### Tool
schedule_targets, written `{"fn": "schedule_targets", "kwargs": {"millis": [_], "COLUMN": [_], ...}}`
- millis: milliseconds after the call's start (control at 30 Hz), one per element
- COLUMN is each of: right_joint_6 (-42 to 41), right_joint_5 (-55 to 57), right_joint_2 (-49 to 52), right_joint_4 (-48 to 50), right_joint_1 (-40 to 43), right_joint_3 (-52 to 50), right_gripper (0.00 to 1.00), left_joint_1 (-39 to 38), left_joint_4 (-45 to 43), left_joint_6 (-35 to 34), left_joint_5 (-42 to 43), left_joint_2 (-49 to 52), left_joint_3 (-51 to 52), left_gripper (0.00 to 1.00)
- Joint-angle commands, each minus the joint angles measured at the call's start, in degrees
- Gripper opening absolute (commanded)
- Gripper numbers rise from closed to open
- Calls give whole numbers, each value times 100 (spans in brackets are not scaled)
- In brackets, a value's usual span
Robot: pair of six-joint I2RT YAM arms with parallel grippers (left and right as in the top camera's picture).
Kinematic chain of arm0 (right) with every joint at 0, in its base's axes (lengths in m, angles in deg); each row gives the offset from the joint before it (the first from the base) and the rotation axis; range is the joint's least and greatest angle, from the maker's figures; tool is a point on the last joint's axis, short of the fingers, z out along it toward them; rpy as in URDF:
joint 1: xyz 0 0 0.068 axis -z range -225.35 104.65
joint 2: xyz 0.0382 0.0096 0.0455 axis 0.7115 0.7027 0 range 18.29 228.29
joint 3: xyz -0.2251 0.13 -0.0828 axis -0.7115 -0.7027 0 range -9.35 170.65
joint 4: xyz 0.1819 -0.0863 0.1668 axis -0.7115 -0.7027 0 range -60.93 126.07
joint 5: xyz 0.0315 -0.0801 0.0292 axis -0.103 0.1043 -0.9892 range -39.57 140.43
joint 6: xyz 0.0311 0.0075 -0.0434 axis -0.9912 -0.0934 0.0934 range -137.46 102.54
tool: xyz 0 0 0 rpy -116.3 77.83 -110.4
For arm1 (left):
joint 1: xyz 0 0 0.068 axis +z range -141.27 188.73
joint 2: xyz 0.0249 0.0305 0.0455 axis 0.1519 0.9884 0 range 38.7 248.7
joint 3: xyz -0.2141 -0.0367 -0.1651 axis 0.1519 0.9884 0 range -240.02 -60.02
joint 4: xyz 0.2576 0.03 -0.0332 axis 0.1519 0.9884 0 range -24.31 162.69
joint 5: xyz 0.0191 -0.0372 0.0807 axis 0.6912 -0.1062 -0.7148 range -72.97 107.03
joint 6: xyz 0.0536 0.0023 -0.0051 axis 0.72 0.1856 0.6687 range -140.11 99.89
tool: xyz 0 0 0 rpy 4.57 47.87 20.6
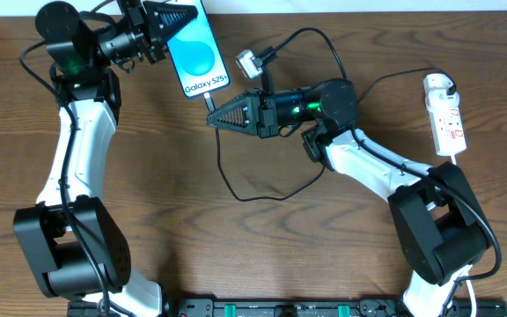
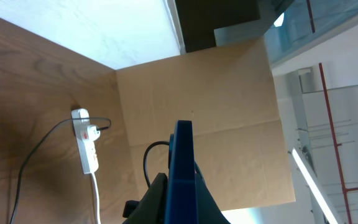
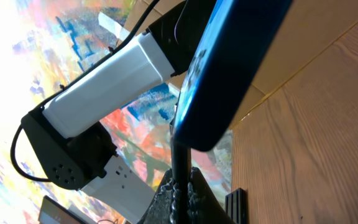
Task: Plug charger to phone and switch on socket
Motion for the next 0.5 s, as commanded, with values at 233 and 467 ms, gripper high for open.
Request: {"fn": "schedule_targets", "kwargs": {"millis": [233, 467], "right_joint_6": [-2, -2], "right_joint_5": [125, 122], "right_joint_2": [11, 11], "right_joint_4": [26, 26], "right_joint_1": [122, 125], "right_joint_3": [33, 33], "right_gripper": [1, 1], "left_joint_1": [28, 28], "left_joint_4": [-70, -66], "left_joint_6": [13, 4], "left_joint_5": [-120, -289], "left_joint_2": [-15, -15], "left_joint_3": [-70, -70], "left_gripper": [7, 7]}}
